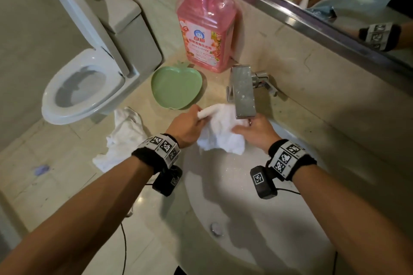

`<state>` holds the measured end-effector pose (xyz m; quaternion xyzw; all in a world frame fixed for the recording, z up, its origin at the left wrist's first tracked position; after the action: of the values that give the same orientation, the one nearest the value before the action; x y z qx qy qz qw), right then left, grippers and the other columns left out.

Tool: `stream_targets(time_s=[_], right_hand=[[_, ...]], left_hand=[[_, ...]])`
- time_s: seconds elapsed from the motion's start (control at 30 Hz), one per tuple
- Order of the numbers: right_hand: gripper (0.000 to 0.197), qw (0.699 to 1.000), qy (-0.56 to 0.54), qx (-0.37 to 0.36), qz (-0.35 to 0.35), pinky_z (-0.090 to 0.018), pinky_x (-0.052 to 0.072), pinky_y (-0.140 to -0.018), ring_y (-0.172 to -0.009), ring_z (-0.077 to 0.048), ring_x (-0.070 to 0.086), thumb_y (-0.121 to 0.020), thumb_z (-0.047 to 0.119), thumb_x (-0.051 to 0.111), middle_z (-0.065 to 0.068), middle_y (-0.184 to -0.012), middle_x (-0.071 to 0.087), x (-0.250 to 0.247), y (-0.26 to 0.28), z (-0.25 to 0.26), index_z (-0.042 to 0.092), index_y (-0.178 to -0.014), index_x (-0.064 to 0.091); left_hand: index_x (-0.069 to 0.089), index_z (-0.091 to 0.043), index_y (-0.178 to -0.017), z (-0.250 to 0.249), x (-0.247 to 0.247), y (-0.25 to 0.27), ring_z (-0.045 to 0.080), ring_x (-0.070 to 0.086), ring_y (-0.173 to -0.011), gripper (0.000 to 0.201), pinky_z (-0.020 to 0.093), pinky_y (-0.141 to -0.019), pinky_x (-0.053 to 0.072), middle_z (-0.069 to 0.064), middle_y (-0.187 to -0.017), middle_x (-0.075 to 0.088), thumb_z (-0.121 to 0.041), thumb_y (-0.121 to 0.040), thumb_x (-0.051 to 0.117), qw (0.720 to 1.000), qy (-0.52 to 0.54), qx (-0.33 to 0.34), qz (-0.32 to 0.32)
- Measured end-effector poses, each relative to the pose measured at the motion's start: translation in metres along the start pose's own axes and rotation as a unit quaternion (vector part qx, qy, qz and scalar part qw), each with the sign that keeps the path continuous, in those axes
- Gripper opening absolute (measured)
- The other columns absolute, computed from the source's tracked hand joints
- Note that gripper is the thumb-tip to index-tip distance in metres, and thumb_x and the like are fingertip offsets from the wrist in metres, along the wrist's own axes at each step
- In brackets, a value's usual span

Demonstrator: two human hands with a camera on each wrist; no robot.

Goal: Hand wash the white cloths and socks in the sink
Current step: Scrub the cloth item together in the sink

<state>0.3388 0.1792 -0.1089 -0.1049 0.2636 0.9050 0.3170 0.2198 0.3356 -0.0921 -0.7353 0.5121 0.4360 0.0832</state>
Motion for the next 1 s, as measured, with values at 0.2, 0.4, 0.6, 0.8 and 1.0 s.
stream_targets(time_s=[0.2,0.4,0.6,0.8,1.0], right_hand=[[0.028,0.992,0.124,0.011,0.009,-0.030,0.038,-0.058,-0.056,-0.005,0.046,-0.093,0.015,0.058,0.003,-0.060,0.046,-0.012,0.008,-0.016,0.013,-0.067,0.048],[0.047,0.996,0.058,0.045,0.056,-0.044,0.045,-0.103,-0.123,-0.029,0.053,-0.091,0.008,0.050,-0.010,-0.130,0.054,-0.019,0.023,-0.032,0.015,-0.135,0.034],[0.041,0.998,0.034,-0.035,-0.026,-0.041,0.053,-0.094,-0.105,-0.022,0.066,-0.089,-0.008,0.045,-0.005,-0.112,0.072,-0.038,0.021,-0.017,0.013,-0.118,0.066],[0.051,0.997,0.000,-0.071,-0.002,-0.033,0.057,-0.079,-0.079,-0.002,0.066,-0.077,-0.016,0.063,0.014,-0.076,0.073,-0.041,0.016,-0.001,0.033,-0.066,0.072],[0.060,0.991,0.047,-0.125,0.011,-0.023,0.045,-0.076,-0.085,-0.005,0.058,-0.081,-0.021,0.045,0.007,-0.087,0.059,-0.036,0.021,0.022,0.032,-0.069,0.071]], left_hand=[[0.037,-0.016,-0.098,-0.021,0.028,0.001,0.036,0.066,-0.060,0.033,0.049,-0.050,0.056,0.016,-0.084,0.064,-0.040,-0.096,0.059,0.988,0.121,0.026,0.097],[0.040,-0.022,-0.092,-0.025,0.043,-0.011,0.021,0.054,-0.055,0.021,0.036,-0.046,0.051,0.005,-0.075,0.053,-0.020,-0.096,0.061,0.980,0.160,0.058,0.108],[0.048,-0.020,-0.089,-0.041,0.052,-0.003,0.016,0.050,-0.078,0.037,0.035,-0.069,0.048,0.003,-0.086,0.051,0.014,-0.084,0.060,0.958,0.182,0.107,0.192],[0.053,-0.012,-0.107,-0.031,0.080,0.019,0.017,0.058,-0.085,0.059,0.029,-0.077,0.049,0.002,-0.095,0.059,-0.034,-0.056,0.075,0.904,0.264,-0.045,0.334],[0.042,-0.022,-0.135,-0.045,0.083,-0.010,0.018,0.058,-0.112,0.095,0.036,-0.098,0.050,-0.002,-0.125,0.057,-0.044,-0.055,0.090,0.964,0.095,0.018,0.247]])
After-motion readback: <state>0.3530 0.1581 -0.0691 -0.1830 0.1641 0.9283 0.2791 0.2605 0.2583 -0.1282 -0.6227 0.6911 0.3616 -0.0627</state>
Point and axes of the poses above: each hand's wrist, its own y-axis away from the middle knuckle, its own x-axis out of the palm, z = x × y, the point moved 10 cm from there along -y, towards the middle knuckle
